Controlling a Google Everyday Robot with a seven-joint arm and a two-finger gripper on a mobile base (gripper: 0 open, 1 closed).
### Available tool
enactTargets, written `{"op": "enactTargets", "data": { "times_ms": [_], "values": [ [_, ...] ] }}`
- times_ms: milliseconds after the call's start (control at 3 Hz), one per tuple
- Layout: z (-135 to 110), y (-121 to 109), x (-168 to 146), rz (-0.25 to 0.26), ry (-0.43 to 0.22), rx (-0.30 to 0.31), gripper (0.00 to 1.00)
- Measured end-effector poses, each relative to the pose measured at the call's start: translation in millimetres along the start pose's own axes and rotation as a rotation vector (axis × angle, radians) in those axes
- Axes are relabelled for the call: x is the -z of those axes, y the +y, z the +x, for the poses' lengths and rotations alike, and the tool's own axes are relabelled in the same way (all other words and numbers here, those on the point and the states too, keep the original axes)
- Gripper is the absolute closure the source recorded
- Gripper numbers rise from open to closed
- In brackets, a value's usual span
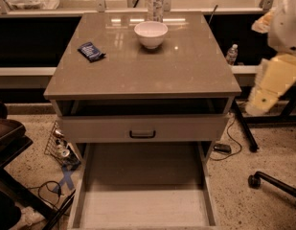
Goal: Place rxbar blueberry into middle drawer
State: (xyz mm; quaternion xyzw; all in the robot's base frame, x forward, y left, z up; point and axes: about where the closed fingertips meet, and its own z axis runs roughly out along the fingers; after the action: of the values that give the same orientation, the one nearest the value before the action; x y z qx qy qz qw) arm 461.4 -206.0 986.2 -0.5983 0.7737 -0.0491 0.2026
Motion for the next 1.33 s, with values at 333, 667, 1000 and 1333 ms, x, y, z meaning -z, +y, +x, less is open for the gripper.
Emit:
{"op": "enactTargets", "data": {
  "times_ms": [333, 667, 1000, 1333],
  "values": [
    [-20, -34, -42, 0.023, -0.130, -0.090, 0.00],
    [-43, -50, -88, 0.012, -0.305, -0.173, 0.00],
    [-98, -81, -115, 0.075, -0.567, -0.200, 0.00],
    [-124, -101, -118, 0.157, -0.704, -0.222, 0.00]
  ]
}}
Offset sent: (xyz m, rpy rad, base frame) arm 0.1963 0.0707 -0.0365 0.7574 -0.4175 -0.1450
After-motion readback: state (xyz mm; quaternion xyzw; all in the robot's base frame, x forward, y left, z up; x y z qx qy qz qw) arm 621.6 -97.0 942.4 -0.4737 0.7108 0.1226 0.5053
